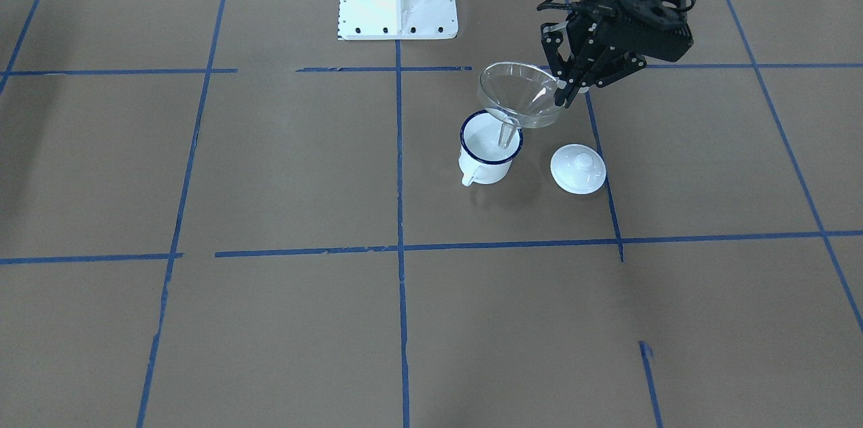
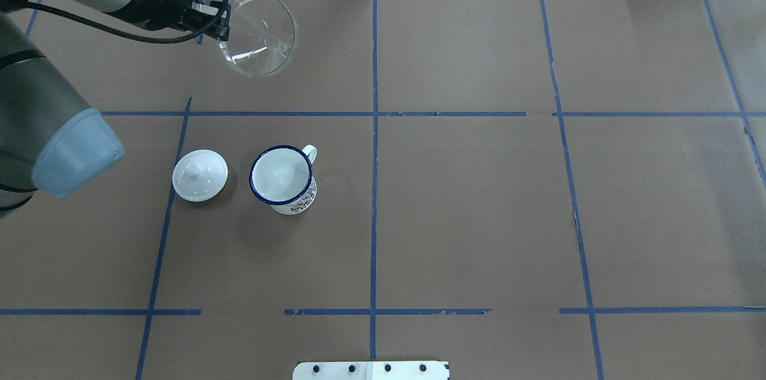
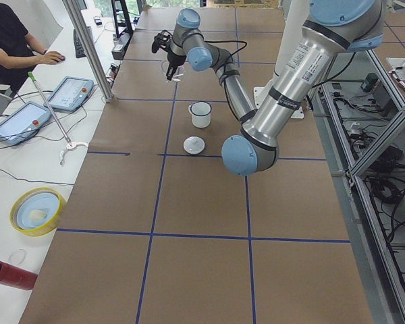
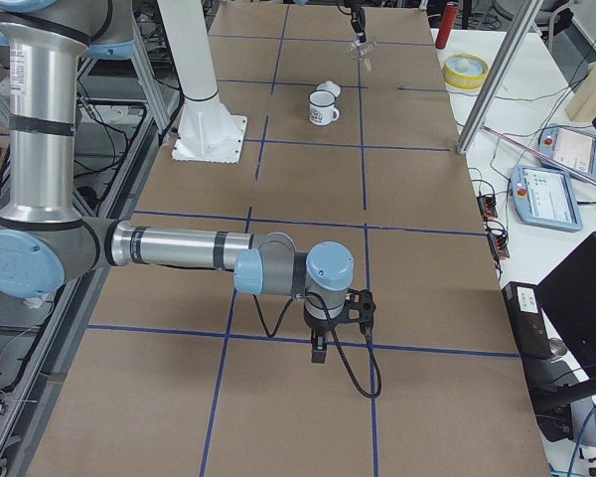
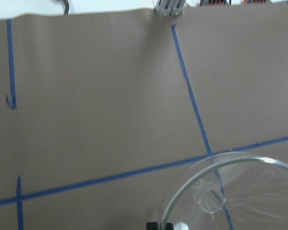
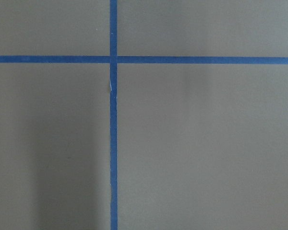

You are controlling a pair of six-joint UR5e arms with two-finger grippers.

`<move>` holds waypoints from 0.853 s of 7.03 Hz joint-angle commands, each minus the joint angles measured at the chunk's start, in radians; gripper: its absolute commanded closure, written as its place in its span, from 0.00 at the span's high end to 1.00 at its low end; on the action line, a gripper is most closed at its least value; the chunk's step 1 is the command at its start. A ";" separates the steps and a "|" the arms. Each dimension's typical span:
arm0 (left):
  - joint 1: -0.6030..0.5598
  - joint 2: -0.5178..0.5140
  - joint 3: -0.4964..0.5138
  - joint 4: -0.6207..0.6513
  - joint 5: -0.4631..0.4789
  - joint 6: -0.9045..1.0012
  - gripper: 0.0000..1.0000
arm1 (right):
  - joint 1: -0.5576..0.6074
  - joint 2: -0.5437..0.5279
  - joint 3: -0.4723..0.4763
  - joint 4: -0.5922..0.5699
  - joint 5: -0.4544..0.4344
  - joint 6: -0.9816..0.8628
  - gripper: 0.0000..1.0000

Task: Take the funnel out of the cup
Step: 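Carry the funnel farther from the robot and set it on the table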

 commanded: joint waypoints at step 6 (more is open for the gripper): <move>0.171 0.078 0.523 -0.857 0.773 -0.009 0.00 | 0.000 0.000 0.000 0.000 0.000 0.000 1.00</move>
